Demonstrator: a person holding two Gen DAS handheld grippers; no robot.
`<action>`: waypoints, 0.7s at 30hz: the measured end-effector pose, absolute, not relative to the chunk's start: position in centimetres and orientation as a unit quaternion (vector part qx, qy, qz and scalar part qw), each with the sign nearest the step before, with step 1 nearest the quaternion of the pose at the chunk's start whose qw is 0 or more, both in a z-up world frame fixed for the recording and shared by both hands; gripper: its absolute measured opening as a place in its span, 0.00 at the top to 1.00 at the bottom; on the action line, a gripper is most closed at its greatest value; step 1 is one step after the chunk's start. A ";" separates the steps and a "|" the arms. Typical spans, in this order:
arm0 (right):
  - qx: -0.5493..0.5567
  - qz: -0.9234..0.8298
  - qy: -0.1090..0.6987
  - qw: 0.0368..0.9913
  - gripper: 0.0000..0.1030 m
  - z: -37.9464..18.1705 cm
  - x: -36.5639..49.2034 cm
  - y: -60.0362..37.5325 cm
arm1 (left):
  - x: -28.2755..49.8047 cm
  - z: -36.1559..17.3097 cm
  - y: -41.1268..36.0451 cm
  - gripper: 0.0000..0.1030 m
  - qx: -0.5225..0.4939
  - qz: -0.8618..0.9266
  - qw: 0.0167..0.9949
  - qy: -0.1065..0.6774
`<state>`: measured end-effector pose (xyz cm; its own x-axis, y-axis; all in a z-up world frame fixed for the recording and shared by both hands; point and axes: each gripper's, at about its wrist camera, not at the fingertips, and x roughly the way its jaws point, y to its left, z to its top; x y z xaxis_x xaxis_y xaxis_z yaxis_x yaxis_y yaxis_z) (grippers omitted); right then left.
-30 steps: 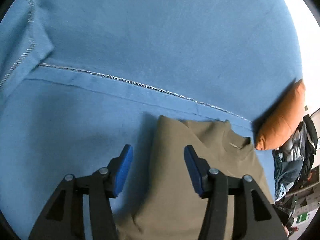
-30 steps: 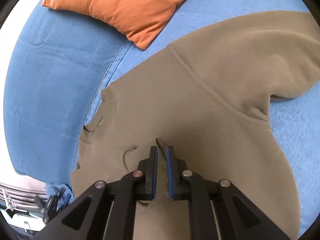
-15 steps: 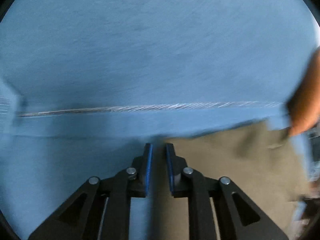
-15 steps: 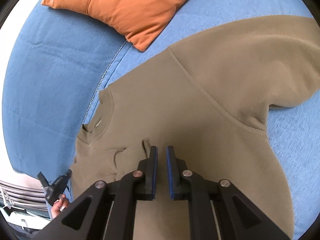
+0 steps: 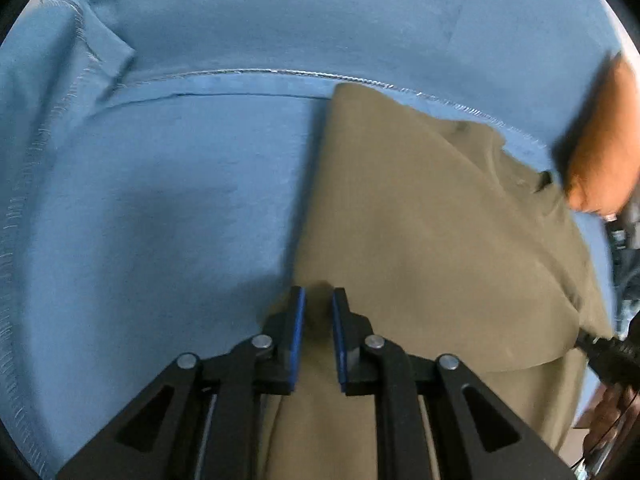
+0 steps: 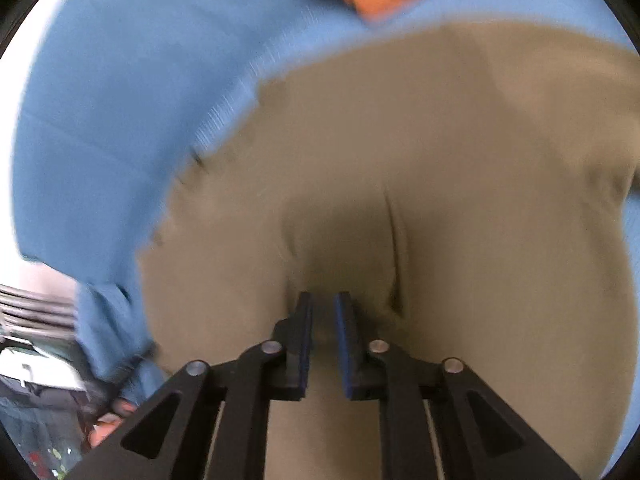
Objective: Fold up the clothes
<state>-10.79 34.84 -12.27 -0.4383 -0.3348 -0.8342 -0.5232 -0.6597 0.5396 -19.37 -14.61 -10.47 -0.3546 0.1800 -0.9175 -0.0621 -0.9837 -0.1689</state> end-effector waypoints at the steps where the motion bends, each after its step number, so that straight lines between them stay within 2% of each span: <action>1: -0.521 0.737 0.423 0.073 0.88 -12.6 -10.3 35.1 | -18.7 -9.6 -14.4 0.86 -0.563 0.822 0.065 -0.055; 3: -0.509 0.736 0.439 0.084 0.88 -12.5 -9.8 35.5 | -17.1 -8.1 -14.2 0.83 -0.566 0.816 0.068 -0.095; 5: -0.509 0.747 0.419 0.088 0.88 -12.3 -9.9 35.6 | -15.5 -6.8 -14.1 0.81 -0.567 0.809 0.071 -0.135; 6: -0.509 0.752 0.408 0.091 0.85 -12.1 -9.9 35.7 | -15.1 -6.8 -13.9 0.81 -0.564 0.808 0.075 -0.154; 7: -0.509 0.757 0.398 0.093 0.75 -12.0 -10.0 35.8 | -14.7 -7.0 -13.6 0.80 -0.558 0.810 0.079 -0.161; 8: -0.509 0.762 0.387 0.095 0.71 -11.8 -10.1 35.9 | -14.6 -7.3 -13.0 0.80 -0.553 0.814 0.081 -0.161; 10: -0.510 0.741 0.423 0.107 0.71 -13.1 -9.3 37.0 | -15.8 -8.7 -11.3 0.80 -0.548 0.825 0.068 -0.118; 12: -0.507 0.733 0.439 0.113 0.71 -13.6 -8.9 37.6 | -17.3 -11.8 -11.8 0.80 -0.584 0.807 0.023 -0.083; 14: -0.500 0.738 0.438 0.113 0.71 -13.2 -8.8 37.9 | -18.0 -13.2 -13.6 0.77 -0.611 0.780 0.015 -0.132; 16: -0.493 0.744 0.437 0.113 0.70 -12.8 -8.6 38.1 | -17.8 -12.1 -13.5 0.76 -0.602 0.785 0.006 -0.147; 21: -0.476 0.757 0.433 0.114 0.70 -11.9 -8.2 38.7 | -17.3 -8.9 -8.5 0.76 -0.549 0.831 0.067 -0.067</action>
<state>-8.20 38.71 -11.93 -0.5219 -0.2403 -0.8185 -0.5842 -0.5985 0.5482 -17.28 -8.49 -8.86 -0.3885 0.1843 -0.9028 -0.0377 -0.9821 -0.1843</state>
